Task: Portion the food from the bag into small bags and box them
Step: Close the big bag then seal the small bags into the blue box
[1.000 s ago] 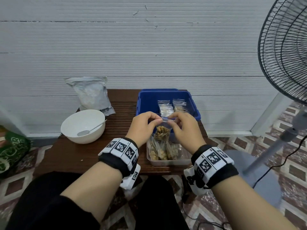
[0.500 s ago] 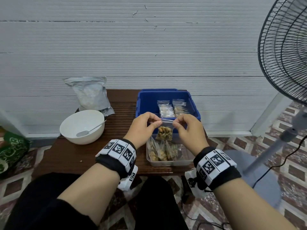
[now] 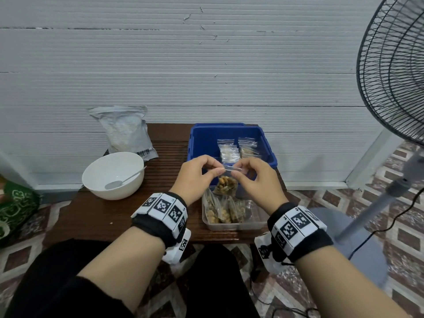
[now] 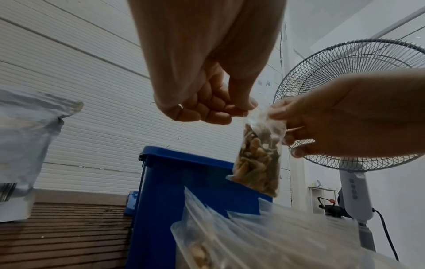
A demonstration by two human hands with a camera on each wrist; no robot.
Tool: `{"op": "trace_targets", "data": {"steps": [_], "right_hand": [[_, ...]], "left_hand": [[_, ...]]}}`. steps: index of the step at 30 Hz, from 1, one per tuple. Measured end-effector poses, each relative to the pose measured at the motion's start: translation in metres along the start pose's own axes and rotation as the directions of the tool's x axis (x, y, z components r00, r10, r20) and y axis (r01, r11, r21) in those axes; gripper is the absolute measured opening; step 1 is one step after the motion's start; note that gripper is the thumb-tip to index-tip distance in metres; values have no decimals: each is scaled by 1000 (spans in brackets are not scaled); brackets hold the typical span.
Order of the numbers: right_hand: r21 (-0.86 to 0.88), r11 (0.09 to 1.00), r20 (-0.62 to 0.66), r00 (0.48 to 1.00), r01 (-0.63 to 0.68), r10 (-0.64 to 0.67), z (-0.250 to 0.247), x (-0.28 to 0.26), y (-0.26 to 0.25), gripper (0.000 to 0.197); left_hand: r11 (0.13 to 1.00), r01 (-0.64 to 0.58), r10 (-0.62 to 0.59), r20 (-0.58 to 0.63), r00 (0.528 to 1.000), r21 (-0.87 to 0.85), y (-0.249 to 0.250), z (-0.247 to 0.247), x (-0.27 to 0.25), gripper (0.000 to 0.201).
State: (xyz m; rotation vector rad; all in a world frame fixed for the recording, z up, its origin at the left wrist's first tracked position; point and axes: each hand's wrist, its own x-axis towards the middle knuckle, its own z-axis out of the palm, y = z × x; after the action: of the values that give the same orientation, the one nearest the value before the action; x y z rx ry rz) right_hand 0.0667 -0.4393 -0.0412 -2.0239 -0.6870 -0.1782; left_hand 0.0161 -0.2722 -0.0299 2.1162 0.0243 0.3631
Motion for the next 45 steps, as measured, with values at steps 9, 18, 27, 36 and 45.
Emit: {"op": "trace_targets", "data": {"steps": [9,18,27,36,45], "right_hand": [[-72,997,41,999,-17,20,-2,5,-1,8],[-83,988,95,986,-128,136,-39,61,-17,10],[-368,922,538,781,-122,318,-41,159,-13,17],[-514,847,757,391,-139,523,-2,205,22,22],[-552,823,802,183,-133,568,26,209,32,21]], "left_hand": [[997,52,-53,-15,998,-59,-3,2,1,10],[978,165,-190,-228,955,-125,-22,-20,17,11],[958,277,-285,-287,915,-67,-52,-37,52,15],[948,292,-314,-241,918,-124,-79,-35,79,22],[959,233,-256,-142,956,-159,-90,-29,86,19]]}}
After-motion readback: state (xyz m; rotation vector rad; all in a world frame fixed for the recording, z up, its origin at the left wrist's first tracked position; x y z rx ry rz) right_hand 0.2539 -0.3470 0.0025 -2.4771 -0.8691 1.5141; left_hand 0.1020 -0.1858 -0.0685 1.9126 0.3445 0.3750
